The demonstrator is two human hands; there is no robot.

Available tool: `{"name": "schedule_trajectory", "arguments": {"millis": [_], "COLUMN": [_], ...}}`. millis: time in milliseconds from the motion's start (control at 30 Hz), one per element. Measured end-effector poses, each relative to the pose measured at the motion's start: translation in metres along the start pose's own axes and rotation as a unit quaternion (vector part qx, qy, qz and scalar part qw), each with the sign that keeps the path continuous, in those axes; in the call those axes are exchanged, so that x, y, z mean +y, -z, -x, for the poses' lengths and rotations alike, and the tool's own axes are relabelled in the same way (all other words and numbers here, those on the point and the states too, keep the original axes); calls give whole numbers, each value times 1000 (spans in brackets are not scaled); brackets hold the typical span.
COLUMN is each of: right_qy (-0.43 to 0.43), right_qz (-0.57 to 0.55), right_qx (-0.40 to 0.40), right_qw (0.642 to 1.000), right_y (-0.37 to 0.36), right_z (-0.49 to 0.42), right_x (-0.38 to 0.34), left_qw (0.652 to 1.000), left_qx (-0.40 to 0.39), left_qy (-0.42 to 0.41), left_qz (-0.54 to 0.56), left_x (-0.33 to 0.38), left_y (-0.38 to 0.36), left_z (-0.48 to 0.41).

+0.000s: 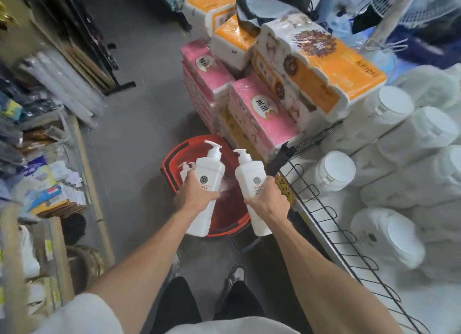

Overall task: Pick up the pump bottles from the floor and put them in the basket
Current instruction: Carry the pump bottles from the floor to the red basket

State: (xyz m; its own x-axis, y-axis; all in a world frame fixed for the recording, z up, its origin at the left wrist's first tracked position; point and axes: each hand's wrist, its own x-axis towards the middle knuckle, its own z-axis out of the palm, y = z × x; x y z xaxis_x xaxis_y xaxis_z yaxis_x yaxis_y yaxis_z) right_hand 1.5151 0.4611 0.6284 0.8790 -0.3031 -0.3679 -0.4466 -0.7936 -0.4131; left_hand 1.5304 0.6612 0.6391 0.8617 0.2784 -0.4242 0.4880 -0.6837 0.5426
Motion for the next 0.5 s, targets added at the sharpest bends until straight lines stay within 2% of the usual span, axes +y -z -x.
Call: {"name": "schedule_trajectory", "arguments": {"millis": [267,500], "right_qy": [-127,-246], "right_qz": [-41,-108], "right_qx": [64,123], "right_qw": [989,955], "right_y": [-17,-50], "right_z": [7,25], "right_x": [-33,-76], "left_qw": [992,962], "left_qx": [-60,-133], "left_qy": [-90,-211], "left_qz": [-63,-114], "left_x": [12,13], "left_y": [13,37], "left_z": [-54,-104]}}
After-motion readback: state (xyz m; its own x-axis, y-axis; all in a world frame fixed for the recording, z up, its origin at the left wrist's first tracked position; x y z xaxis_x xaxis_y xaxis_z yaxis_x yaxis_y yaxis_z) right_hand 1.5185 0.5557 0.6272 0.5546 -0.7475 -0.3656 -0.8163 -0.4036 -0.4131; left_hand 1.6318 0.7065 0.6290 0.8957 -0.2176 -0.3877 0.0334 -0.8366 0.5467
